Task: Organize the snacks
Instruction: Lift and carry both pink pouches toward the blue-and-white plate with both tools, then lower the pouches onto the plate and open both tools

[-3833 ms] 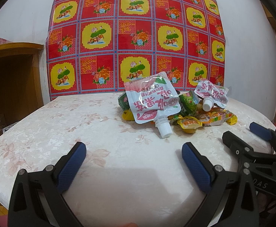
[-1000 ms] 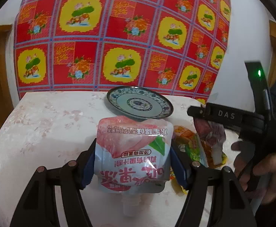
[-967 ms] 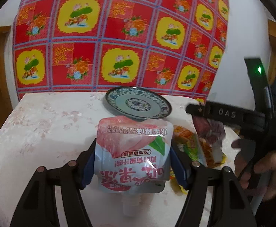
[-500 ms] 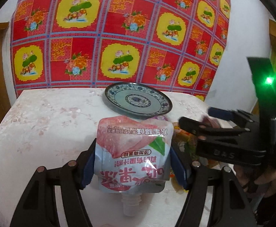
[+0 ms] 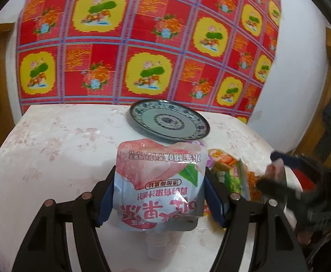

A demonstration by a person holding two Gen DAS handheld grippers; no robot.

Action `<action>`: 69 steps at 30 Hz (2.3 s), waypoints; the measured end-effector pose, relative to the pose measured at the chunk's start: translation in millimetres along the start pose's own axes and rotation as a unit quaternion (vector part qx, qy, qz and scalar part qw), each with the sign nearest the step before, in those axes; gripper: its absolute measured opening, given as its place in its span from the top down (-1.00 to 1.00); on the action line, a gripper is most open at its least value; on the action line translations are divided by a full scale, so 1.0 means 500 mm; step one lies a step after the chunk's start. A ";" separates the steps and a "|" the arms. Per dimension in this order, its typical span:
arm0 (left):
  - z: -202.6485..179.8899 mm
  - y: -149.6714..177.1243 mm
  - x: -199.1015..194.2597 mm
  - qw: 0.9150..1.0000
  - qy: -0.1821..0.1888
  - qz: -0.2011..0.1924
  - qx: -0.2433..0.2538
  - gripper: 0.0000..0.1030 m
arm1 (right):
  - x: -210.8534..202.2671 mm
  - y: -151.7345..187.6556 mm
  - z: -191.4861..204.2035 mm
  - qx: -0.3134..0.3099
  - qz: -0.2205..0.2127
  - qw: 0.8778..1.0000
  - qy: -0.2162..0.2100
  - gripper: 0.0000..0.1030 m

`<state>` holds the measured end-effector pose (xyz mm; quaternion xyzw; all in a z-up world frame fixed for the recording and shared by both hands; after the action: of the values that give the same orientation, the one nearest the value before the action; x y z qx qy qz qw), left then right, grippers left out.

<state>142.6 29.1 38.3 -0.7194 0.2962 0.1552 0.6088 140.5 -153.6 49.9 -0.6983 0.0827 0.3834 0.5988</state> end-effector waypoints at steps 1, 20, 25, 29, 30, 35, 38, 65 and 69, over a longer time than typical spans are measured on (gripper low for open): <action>0.004 0.000 -0.001 1.000 -0.004 -0.002 -0.006 -0.40 | 0.001 0.006 0.007 -0.018 0.001 1.000 -0.008 -0.85; 0.014 -0.002 -0.024 0.999 -0.016 -0.027 -0.017 -0.40 | -0.079 0.027 -0.006 -0.036 -0.033 0.994 -0.102 -0.37; 0.014 -0.017 -0.024 0.998 -0.034 0.044 -0.028 -0.40 | -0.069 -0.068 -0.041 0.018 -0.058 0.992 -0.114 -0.38; 0.014 -0.065 -0.036 0.996 -0.032 0.076 -0.031 -0.40 | -0.015 -0.152 -0.068 0.058 -0.039 0.990 -0.125 -0.38; 0.011 -0.078 -0.033 0.996 -0.041 0.077 -0.019 -0.40 | 0.010 -0.181 -0.072 0.052 -0.031 0.992 -0.109 -0.38; -0.001 -0.165 0.039 0.995 -0.069 0.070 0.035 -0.40 | 0.140 -0.266 -0.090 0.045 0.028 0.997 -0.054 -0.38; 0.011 -0.203 0.115 0.993 -0.067 0.090 0.029 -0.40 | 0.218 -0.287 -0.103 0.063 0.074 0.994 -0.045 -0.38; 0.108 -0.275 0.381 0.971 0.045 0.200 -0.127 -0.57 | 0.388 -0.288 -0.175 0.150 0.126 0.980 -0.022 -0.63; 0.114 -0.294 0.349 0.975 0.042 0.193 -0.099 -0.48 | 0.370 -0.297 -0.176 0.143 0.113 0.982 -0.043 -0.65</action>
<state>376.3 55.4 39.6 -0.7116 0.4376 0.2678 0.4801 392.5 -129.2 46.4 -0.5747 0.1890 0.4628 0.6479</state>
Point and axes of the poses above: each gripper's, at about its wrist camera, not at the fingertips, and x roughly the way its jaws point, z to its left, y to its underside, the point moved 5 cm from there along x, roughly the way its jaws point, and after that the axes turned 2 degrees about z, right-handed, at the moved point
